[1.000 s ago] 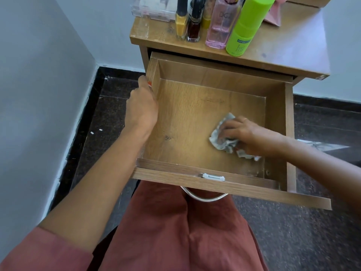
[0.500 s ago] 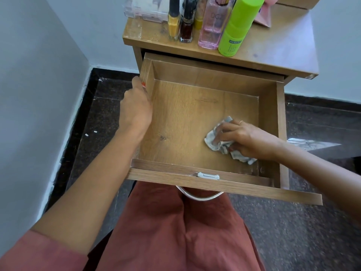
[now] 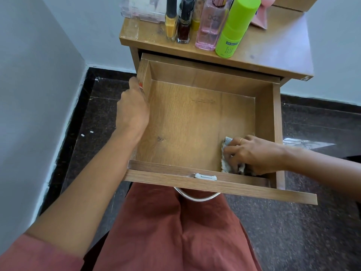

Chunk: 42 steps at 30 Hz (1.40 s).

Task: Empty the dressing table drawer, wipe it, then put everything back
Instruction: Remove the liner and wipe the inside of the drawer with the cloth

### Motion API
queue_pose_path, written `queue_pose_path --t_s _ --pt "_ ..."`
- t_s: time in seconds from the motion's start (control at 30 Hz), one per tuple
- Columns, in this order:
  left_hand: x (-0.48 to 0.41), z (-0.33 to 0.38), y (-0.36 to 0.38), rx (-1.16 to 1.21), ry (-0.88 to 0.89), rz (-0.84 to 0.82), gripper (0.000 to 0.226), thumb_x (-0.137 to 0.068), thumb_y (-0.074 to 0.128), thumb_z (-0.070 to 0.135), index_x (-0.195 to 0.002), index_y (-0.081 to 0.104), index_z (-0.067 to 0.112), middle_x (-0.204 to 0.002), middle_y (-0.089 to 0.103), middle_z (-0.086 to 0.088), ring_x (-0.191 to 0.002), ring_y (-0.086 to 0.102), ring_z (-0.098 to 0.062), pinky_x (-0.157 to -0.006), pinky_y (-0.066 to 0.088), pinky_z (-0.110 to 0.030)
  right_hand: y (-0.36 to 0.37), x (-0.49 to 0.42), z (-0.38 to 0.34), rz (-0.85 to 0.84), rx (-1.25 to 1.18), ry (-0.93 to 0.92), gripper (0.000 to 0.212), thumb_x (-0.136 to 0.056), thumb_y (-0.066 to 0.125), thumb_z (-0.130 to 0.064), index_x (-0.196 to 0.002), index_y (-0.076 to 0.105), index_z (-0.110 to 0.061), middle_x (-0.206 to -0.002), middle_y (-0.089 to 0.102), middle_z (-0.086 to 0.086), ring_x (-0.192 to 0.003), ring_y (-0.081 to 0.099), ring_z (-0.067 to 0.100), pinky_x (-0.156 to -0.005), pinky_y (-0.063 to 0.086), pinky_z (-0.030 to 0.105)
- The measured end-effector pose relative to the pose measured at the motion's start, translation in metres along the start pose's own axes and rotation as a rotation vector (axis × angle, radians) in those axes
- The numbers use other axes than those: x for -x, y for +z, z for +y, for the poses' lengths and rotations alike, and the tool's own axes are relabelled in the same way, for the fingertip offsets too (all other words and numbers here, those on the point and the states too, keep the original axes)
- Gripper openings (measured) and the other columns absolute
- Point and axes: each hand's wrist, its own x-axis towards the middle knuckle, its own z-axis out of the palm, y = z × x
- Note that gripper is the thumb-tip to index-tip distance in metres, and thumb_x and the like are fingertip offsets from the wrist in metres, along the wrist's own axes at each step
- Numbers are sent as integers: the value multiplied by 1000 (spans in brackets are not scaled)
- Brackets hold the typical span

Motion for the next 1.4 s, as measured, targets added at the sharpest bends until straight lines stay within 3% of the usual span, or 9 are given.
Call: queue_pose_path --t_s 0.2,0.33,0.4,0.53,0.7,0.87,1.13,1.27,1.4 --pt "1 -1 0 17 -2 1 30 -99 20 6 -120 41 3 -104 58 -23 -78 46 -24 -67 36 -35 -12 -2 25 103 27 178 37 -84 58 -13 -117 53 -29 -138 30 -5 -132 24 17 -102 39 39" --pt "1 0 -2 18 2 3 31 -99 19 7 -120 41 3 -105 58 -23 -81 50 -28 -68 36 -35 -14 -12 46 475 -78 257 31 -76 66 0 -106 58 -5 -121 47 23 -107 52 43 -70 55 47" --pt "1 0 -2 18 1 2 31 -99 19 8 -121 41 3 -106 58 -23 -84 51 -29 -68 37 -36 -14 -19 47 536 -159 372 36 -77 67 -3 -111 54 1 -118 48 30 -92 58 50 -63 56 49" --pt "1 0 -2 17 -2 -3 31 -99 19 8 -121 41 3 -108 57 -24 -93 56 -36 -68 38 -38 -16 -20 29 505 -247 588 45 -91 53 -20 -130 38 -3 -133 36 23 -103 54 44 -80 52 47" --pt "3 3 -2 7 -4 -10 32 -99 20 8 -123 40 1 -111 55 -27 -99 54 -41 -71 35 -38 -8 -10 -13 303 -326 718 48 -92 50 -28 -131 32 -5 -127 41 19 -103 58 35 -73 48 32" --pt "3 4 -3 7 -3 -4 33 -100 19 12 -124 40 1 -112 56 -28 -101 55 -44 -78 43 -47 6 -17 -34 285 -323 812 34 -90 50 -23 -115 39 -3 -113 54 17 -97 61 29 -62 39 29" --pt "2 5 -2 -7 -15 -6 32 -100 19 11 -123 39 2 -112 55 -27 -100 55 -43 -72 38 -42 0 -9 -35 436 -719 862 26 -84 61 -16 -99 48 0 -101 59 18 -94 59 37 -65 40 33" --pt "3 5 -2 2 -12 -5 32 -100 20 12 -123 39 2 -112 55 -27 -99 55 -42 -70 36 -39 -16 -27 -49 476 -709 802 18 -82 60 -8 -98 53 -4 -101 61 13 -94 62 32 -67 42 33" --pt "3 5 -3 -4 -13 -1 33 -100 19 11 -124 39 2 -112 55 -27 -99 55 -42 -69 36 -40 -30 -43 -60 514 -490 642 21 -82 64 -17 -102 59 -12 -105 63 3 -91 63 28 -65 35 29"
